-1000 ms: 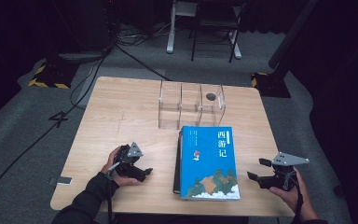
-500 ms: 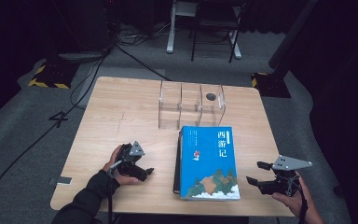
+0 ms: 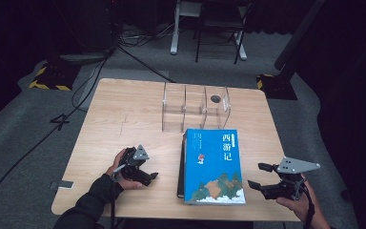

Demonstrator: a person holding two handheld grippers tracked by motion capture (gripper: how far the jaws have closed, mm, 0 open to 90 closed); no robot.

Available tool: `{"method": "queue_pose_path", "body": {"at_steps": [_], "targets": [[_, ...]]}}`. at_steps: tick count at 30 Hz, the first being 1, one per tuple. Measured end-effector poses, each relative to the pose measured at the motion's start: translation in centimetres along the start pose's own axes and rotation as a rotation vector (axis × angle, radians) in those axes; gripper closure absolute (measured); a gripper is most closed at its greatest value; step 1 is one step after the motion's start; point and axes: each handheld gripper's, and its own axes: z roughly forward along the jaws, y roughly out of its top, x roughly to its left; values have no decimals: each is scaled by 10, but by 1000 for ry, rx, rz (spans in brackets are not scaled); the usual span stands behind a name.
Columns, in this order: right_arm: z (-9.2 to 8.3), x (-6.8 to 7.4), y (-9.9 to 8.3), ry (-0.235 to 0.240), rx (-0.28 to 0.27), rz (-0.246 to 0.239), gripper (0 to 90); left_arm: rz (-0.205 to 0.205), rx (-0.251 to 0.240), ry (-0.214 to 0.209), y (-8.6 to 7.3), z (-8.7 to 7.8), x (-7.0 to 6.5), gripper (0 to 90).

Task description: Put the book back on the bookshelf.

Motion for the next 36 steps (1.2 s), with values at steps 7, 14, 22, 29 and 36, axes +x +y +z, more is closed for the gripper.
{"method": "queue_pose_path", "body": {"at_steps": [7, 14, 22, 29, 36], "targets": [[11, 13, 15, 40, 23, -25, 238, 17, -8, -11, 4, 1, -3, 71], [22, 16, 22, 77, 74, -24, 227, 28, -39, 5, 13, 0, -6, 164], [41, 8, 19, 143, 165, 45, 159, 70, -93, -26, 41, -6, -9, 191], [49, -4, 16, 240, 172, 105, 152, 123, -106, -45, 72, 7, -21, 192], [52, -3, 15, 264, 151, 89, 157, 132, -103, -57, 88, 20, -25, 215]]}}
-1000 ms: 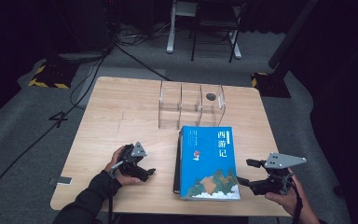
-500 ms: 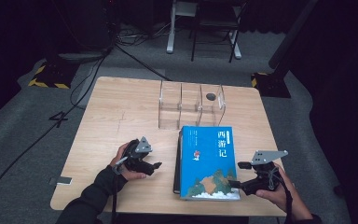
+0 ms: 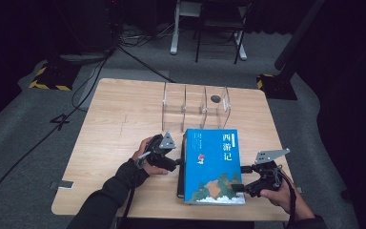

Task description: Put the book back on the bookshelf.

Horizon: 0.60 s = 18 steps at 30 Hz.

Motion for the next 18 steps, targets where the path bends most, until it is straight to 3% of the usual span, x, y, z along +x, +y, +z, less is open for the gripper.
{"method": "queue_pose_path", "body": {"at_steps": [3, 6, 10, 18], "targets": [[-1, 2, 1, -12, -1, -13, 156, 0, 3, 6, 2, 1, 1, 205], [-2, 4, 2, -38, -12, -36, 166, -34, -28, -2, 3, 1, 7, 229], [-2, 4, 5, -61, -15, -51, 167, -35, -37, 2, 4, 1, 10, 229], [1, 0, 18, -43, -33, -84, 170, -18, -36, 12, 5, 1, 9, 232]]}}
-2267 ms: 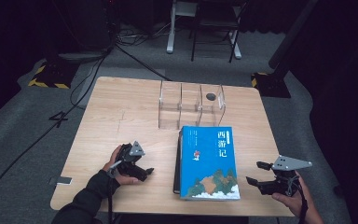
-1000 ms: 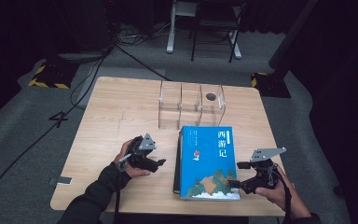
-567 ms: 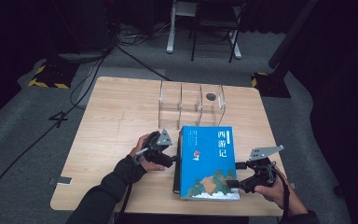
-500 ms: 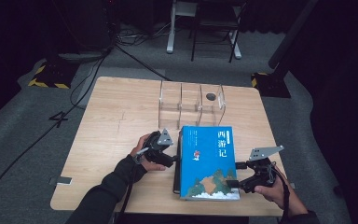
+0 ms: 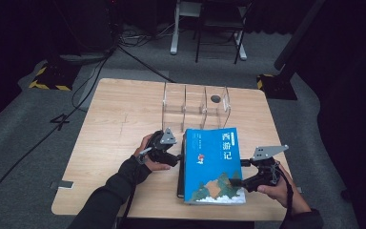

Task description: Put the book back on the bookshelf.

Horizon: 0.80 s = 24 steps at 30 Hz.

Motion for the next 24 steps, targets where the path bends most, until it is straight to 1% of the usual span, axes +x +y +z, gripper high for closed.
{"method": "queue_pose_path", "body": {"at_steps": [1, 3, 5, 6, 7, 8, 9, 11, 12, 13, 14, 17, 18, 20, 22, 23, 24], "targets": [[1, -1, 2, 1, -5, -2, 181, -2, -2, 0, 0, 0, 0, 232], [3, -2, 6, -1, -23, -2, 244, -3, -3, -1, 0, 0, 1, 235], [5, -3, 9, 1, -26, -3, 258, -2, -4, -1, 0, 0, 1, 237], [7, -4, 10, 0, -23, -4, 279, -1, -5, -1, 0, 0, 1, 239], [8, -4, 11, -2, -27, 1, 311, -2, -4, -2, 0, 0, 1, 239], [9, -6, 12, -1, -34, 17, 372, -2, -5, -4, -1, 0, 1, 239], [9, -8, 12, 3, -40, 28, 406, -6, -6, -6, -1, 0, 1, 239], [9, -14, 13, 35, -50, 55, 489, -13, -12, -12, -1, 1, 2, 239], [10, -16, 13, 50, -50, 62, 519, -15, -12, -12, -1, 1, 2, 238], [11, -19, 15, 71, -61, 67, 573, -16, -13, -9, -1, 1, 2, 240], [12, -21, 16, 84, -62, 65, 589, -15, -10, -11, -1, 1, 3, 242], [15, -22, 19, 91, -52, 56, 608, -20, -14, -17, -3, 2, 4, 244], [17, -22, 21, 95, -55, 41, 634, -30, -18, -8, -4, 2, 6, 275], [18, -21, 23, 91, -67, 27, 658, -27, -12, -22, -5, 3, 8, 301], [19, -20, 25, 85, -72, 20, 668, -29, -7, -19, -5, 4, 8, 326], [22, -19, 28, 76, -86, 9, 686, -24, 4, -24, -6, 6, 9, 350], [24, -19, 29, 73, -88, 11, 689, -13, 8, -22, -7, 6, 10, 362]]}}
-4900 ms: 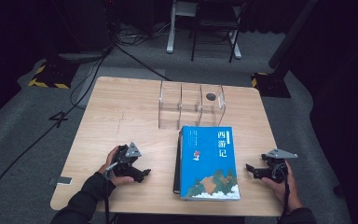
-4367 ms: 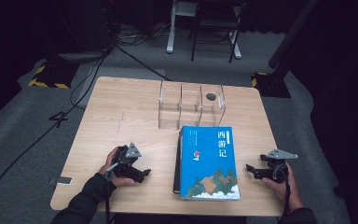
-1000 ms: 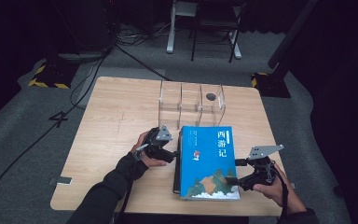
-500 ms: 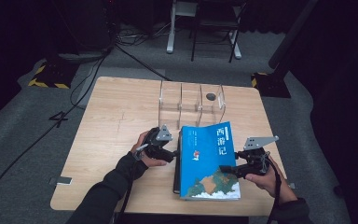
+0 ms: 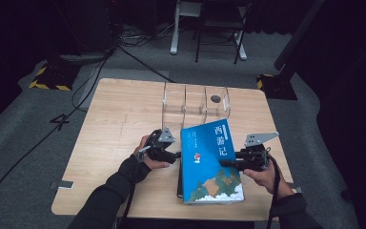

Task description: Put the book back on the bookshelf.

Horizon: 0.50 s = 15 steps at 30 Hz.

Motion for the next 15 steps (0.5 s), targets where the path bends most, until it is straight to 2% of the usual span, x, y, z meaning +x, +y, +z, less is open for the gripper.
{"method": "queue_pose_path", "body": {"at_steps": [2, 4, 6, 7, 11, 12, 15], "targets": [[3, -1, 1, 0, -9, -3, 694, -2, -14, -12, -1, 0, 1, 437], [4, -1, 1, 3, -16, -2, 695, -4, -20, -16, -2, 0, 3, 452], [5, -1, 1, 1, -37, -18, 703, 10, -35, -7, -2, -1, 6, 547], [6, 0, 2, -5, -55, -31, 710, 4, -41, -10, -3, -1, 7, 561], [8, 1, 5, -23, -69, -51, 714, 4, -52, -8, -2, -1, 12, 600], [8, 1, 6, -25, -75, -57, 714, -1, -53, -13, -1, -1, 14, 609], [9, 1, 8, -38, -98, -69, 715, -59, -92, -24, 0, -3, 24, 637]]}}
